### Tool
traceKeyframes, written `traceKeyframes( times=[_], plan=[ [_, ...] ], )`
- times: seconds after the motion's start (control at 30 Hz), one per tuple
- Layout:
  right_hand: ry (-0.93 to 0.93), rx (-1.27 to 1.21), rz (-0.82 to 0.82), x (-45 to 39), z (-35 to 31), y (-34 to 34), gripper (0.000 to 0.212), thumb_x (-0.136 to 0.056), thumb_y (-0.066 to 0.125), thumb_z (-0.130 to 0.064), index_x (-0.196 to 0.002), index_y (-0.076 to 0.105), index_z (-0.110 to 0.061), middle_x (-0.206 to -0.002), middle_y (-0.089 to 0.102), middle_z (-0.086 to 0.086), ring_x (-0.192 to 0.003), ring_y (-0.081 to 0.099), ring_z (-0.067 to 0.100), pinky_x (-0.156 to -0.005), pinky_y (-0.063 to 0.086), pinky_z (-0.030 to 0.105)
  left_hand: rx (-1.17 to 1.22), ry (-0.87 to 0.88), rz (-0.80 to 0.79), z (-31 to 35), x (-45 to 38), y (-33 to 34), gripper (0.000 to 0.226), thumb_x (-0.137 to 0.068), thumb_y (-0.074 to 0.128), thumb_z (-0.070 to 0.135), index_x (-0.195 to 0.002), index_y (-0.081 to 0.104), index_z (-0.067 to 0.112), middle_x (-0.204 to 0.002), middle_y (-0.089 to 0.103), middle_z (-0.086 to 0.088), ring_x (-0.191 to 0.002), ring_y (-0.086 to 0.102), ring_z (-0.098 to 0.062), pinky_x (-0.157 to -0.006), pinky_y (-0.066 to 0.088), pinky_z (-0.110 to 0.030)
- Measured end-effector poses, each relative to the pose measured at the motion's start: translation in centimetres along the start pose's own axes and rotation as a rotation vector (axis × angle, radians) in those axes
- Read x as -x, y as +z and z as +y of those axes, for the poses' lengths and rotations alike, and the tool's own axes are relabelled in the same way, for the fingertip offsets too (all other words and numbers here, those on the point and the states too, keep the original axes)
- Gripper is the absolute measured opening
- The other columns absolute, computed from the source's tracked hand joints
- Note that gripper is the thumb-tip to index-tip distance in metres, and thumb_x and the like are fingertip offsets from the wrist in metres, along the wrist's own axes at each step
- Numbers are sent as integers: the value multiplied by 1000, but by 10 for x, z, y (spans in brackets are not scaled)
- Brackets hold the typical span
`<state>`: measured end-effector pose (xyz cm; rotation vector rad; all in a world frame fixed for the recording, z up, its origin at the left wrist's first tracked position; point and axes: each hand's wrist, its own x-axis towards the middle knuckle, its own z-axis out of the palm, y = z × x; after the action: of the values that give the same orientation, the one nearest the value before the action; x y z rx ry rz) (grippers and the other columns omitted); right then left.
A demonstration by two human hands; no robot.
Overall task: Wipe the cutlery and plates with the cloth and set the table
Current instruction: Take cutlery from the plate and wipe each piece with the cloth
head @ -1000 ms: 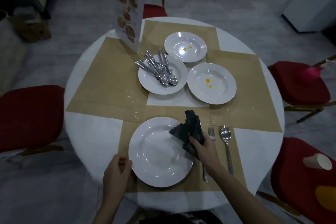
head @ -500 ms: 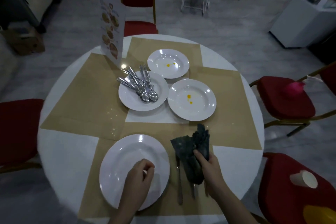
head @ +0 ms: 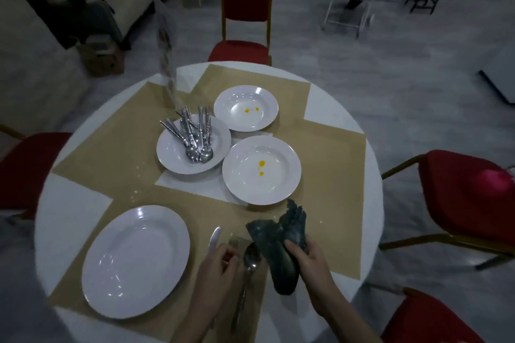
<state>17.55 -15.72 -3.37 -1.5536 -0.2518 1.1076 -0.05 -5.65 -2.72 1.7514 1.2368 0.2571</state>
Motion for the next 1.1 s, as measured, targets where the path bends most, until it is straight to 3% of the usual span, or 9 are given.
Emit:
traceKeyframes(
  times=[0.2, 0.3, 0.37, 0.47, 0.57, 0.67, 0.83, 1.0, 1.1],
  plan=[
    [3, 85, -118, -20, -29, -21, 28, -96, 56, -25, -124, 60, -24, -108, 73, -6, -98, 69, 11, -81, 57, 29, 74, -86, 138, 25, 6, 21, 8, -91, 60, 11, -86, 58, 5, -82, 65, 4, -68, 59, -14, -72, 55, -42],
    [0, 129, -131, -29, -36, -19, 29, -97, 55, -26, -125, 60, -24, -108, 73, -8, -98, 69, 9, -80, 57, 27, 136, -79, 205, 29, 1, 22, 10, -91, 60, 6, -99, 64, 2, -115, 52, 24, -75, 64, -14, -76, 56, -29],
    [-10, 139, -137, -34, -42, -17, 27, -97, 55, -26, -123, 60, -27, -108, 72, -10, -96, 69, 7, -73, 56, 21, 120, -58, 215, 35, -6, 23, 8, -93, 59, 7, -88, 65, 8, -106, 44, 27, -75, 58, 2, -68, 49, -6],
    [-22, 161, -151, -44, -55, -20, 25, -96, 57, -25, -120, 61, -31, -110, 72, -9, -98, 68, 7, -75, 55, 22, 118, -72, 222, 50, -17, 29, 12, -93, 59, 10, -84, 62, 18, -82, 40, 31, -71, 46, 15, -64, 40, 4],
    [-37, 173, -169, -56, -69, -24, 26, -94, 60, -23, -119, 62, -30, -106, 72, -12, -96, 68, 5, -72, 54, 18, 180, -99, 292, 56, -27, 37, 21, -91, 62, 10, -79, 52, 24, -73, 49, 30, -63, 55, 8, -58, 47, -5],
    [-50, 171, -214, -79, -83, -31, 29, -93, 61, -21, -122, 62, -25, -105, 73, -12, -93, 69, 4, -66, 53, 13, 204, -148, 263, 62, -43, 47, 14, -93, 59, 13, -80, 59, 20, -70, 63, 14, -67, 62, -5, -61, 53, -21],
    [-72, 197, -351, -126, -100, -47, 29, -93, 61, -19, -120, 61, -27, -107, 73, -12, -97, 68, 5, -71, 53, 15, 187, -171, 376, 83, -68, 71, 19, -92, 58, 12, -80, 63, 27, -71, 66, 12, -68, 61, -1, -61, 47, -14],
    [-42, 292, -543, -171, -126, -70, 25, -93, 61, -20, -114, 60, -34, -104, 71, -16, -96, 66, 1, -79, 54, 21, 276, -272, 546, 128, -93, 99, 16, -91, 60, 12, -85, 65, 25, -77, 69, 5, -73, 66, -13, -70, 57, -37],
    [-63, 345, -615, -189, -147, -79, 26, -94, 60, -19, -113, 59, -37, -102, 70, -19, -94, 66, -2, -78, 53, 17, 281, -288, 641, 151, -105, 113, 16, -91, 59, 10, -85, 64, 24, -81, 69, 8, -79, 66, -12, -71, 56, -34]
  ],
)
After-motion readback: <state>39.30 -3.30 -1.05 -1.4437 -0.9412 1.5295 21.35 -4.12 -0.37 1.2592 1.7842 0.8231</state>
